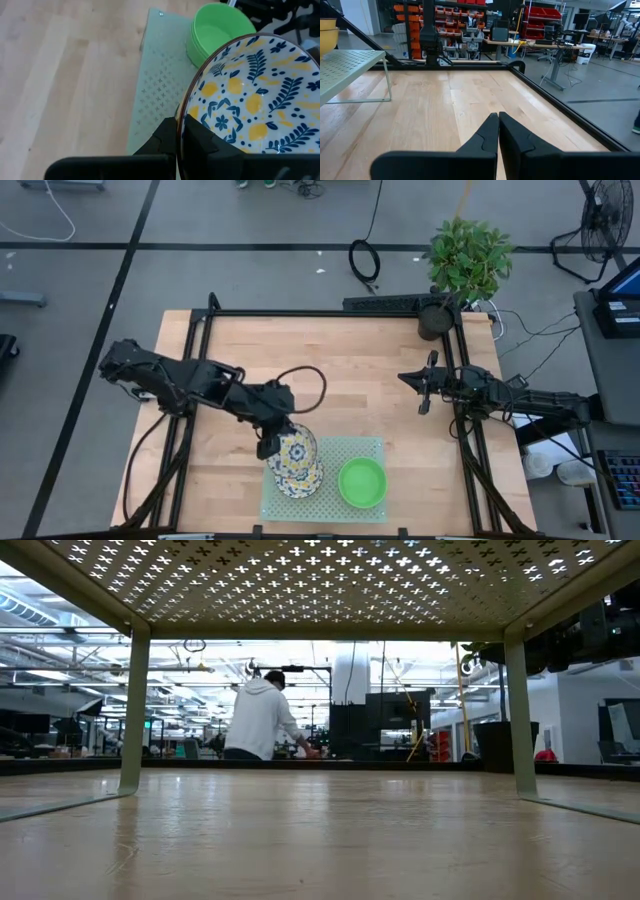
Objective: Pick & Place Mini bowls
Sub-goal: Stack the top yellow patterned bowl on the yellow patterned bowl on the shelf
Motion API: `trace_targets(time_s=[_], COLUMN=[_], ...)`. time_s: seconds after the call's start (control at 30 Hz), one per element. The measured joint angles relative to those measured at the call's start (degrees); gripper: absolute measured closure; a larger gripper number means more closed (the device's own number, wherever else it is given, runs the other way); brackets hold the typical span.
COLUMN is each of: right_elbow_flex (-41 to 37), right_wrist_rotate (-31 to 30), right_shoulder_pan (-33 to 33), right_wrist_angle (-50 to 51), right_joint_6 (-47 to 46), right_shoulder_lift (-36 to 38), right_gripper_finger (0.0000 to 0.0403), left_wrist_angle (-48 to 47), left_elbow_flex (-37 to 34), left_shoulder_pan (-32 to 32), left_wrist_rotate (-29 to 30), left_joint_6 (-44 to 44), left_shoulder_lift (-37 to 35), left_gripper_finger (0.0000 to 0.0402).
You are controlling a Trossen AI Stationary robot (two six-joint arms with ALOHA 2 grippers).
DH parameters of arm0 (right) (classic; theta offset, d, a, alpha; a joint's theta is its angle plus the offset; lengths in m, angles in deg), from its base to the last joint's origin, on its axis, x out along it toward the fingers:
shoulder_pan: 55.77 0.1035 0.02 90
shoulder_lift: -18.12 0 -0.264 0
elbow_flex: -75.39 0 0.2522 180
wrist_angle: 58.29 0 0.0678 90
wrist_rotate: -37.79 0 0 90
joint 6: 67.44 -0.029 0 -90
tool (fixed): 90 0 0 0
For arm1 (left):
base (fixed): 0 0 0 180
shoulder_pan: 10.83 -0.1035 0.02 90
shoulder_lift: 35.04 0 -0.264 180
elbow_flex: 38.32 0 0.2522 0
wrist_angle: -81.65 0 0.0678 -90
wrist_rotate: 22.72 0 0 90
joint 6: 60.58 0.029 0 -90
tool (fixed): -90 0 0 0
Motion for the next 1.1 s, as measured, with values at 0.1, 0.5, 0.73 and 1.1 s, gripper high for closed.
trace_targets(time_s=[0.1, 0.5, 0.73, 1.1], right_elbow_flex=[0.0, -0.02, -0.02, -0.01], right_wrist_rotate=[0.0, 0.01, 0.02, 0.01], right_shoulder_pan=[0.0, 0.0, -0.02, 0.0], right_wrist_angle=[0.0, 0.0, 0.02, 0.02], right_joint_6=[0.0, 0.0, 0.0, 0.0], right_shoulder_lift=[0.0, 0.0, 0.0, 0.0], right_gripper_finger=[0.0403, 0.0403, 0.0403, 0.0403], left_wrist_angle=[0.17, 0.71, 0.78, 0.76], left_elbow_flex=[0.0, 0.04, 0.04, 0.04], left_shoulder_pan=[0.66, 3.22, 4.47, 5.23], left_wrist_rotate=[-0.5, -1.57, -1.45, 0.01], left_joint_6=[-0.06, -2.35, -3.33, -2.56], left_shoulder_lift=[1.49, 6.48, 7.08, 7.08], left_gripper_finger=[0.0389, 0.0389, 0.0389, 0.0389])
